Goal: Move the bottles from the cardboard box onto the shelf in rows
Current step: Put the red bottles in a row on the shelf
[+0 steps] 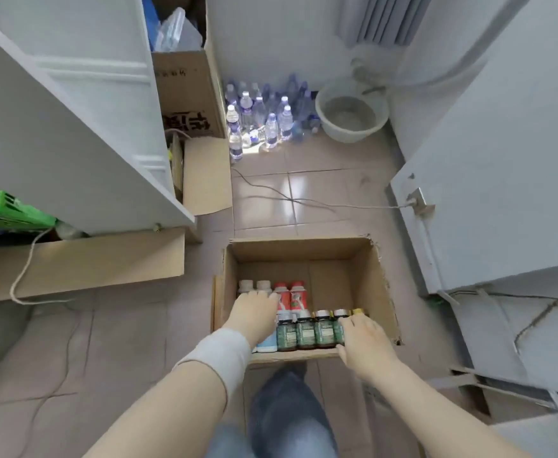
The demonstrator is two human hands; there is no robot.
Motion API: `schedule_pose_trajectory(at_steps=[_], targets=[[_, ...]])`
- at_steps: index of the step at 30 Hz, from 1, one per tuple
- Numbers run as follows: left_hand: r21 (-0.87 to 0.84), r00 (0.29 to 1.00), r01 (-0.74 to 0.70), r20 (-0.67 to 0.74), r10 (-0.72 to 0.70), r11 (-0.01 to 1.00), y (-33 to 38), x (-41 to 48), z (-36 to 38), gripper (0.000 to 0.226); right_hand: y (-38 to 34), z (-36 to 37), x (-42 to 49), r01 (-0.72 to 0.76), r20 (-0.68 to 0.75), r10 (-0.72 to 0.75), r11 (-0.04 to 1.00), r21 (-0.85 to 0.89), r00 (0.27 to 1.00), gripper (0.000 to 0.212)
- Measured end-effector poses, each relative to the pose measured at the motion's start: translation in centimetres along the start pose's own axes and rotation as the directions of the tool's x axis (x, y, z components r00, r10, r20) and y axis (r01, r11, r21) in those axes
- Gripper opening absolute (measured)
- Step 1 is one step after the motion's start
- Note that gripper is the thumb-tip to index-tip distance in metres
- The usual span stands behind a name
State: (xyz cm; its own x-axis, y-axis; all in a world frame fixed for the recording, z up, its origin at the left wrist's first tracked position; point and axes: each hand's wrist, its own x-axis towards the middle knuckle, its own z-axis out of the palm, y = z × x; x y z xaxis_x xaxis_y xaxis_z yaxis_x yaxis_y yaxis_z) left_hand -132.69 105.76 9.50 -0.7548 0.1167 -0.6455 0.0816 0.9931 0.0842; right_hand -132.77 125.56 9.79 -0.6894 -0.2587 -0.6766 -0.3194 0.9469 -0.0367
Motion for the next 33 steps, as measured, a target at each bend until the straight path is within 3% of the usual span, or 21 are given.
schedule_pose_trajectory(at_steps=[4,7,11,15,20,25,33], targets=[[-0.119,0.995,0.038,0.1,-0.026,0.992,-0.4,6.4,5.2,0.042,-0.2,3.1,7.4,0.015,0.109,-0.026,0.994,0.105,0.994,0.051],[-0.224,0.994,0.078,0.094,-0.058,0.971,-1.3,12.2,8.3,0.043,-0.8,5.6,13.7,0.007,0.124,-0.035,0.976,0.217,0.992,0.052],[-0.258,0.997,0.079,0.013,-0.078,0.963,-2.9,19.8,11.3,0.044,-1.0,8.4,21.4,-0.079,0.156,0.024,0.931,0.357,0.988,0.051],[-0.269,0.996,0.036,0.087,-0.013,0.963,-4.4,24.8,13.3,0.044,-0.4,11.3,26.3,-0.202,0.295,0.07,0.873,0.444,0.953,0.056],[-0.276,0.972,-0.063,0.199,0.121,0.959,-5.4,26.9,13.7,0.047,0.0,12.8,28.2,-0.325,0.374,0.1,0.726,0.606,0.922,0.059],[-0.417,0.954,0.002,0.273,0.123,0.909,-5.9,27.8,13.4,0.05,0.7,12.4,28.2,-0.361,0.397,0.084,0.613,0.702,0.914,0.056],[-0.691,0.988,0.045,0.14,0.072,0.722,-5.1,25.1,10.7,0.044,3.6,10.1,25.1,-0.357,0.324,0.151,0.442,0.823,0.934,0.053]])
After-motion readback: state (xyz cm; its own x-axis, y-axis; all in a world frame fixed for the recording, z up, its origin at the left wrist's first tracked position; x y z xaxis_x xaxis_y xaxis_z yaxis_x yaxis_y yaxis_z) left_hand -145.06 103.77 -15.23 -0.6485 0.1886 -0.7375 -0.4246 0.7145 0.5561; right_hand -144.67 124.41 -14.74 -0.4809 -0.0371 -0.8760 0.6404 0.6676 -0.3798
